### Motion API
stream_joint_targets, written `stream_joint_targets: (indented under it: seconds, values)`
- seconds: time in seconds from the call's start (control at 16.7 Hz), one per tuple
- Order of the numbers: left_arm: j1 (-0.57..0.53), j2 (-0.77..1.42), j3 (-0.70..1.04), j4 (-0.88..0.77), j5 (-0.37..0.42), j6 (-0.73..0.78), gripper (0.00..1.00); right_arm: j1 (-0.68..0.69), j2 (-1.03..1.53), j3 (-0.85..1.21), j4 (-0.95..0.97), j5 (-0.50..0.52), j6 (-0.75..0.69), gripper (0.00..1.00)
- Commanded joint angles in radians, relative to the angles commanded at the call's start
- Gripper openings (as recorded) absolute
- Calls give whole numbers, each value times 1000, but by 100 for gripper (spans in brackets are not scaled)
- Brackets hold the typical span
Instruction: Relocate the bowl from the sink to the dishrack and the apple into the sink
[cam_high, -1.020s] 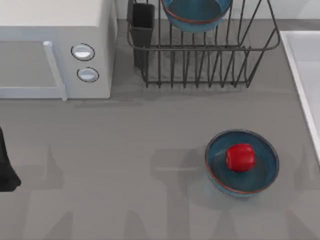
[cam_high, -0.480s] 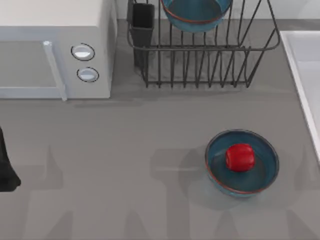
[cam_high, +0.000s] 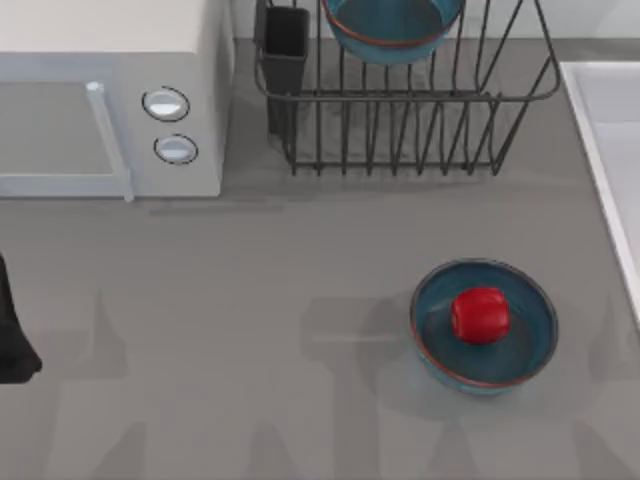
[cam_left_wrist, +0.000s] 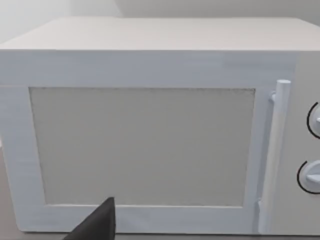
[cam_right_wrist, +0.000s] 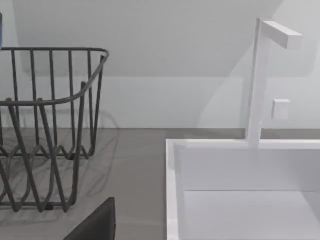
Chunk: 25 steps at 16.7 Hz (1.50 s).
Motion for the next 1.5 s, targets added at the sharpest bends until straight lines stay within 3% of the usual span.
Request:
stream_joint_targets:
  seconds: [0.42,0.66,1.5]
  values:
    - [0,0,0,0,0,0,100,4,11,11,-9,1,5,100]
    - [0,0,0,0,0,0,100,55,159,147,-120,5,63,100]
    - [0,0,0,0,0,0,100,446,1468,1106,-889,1,459,100]
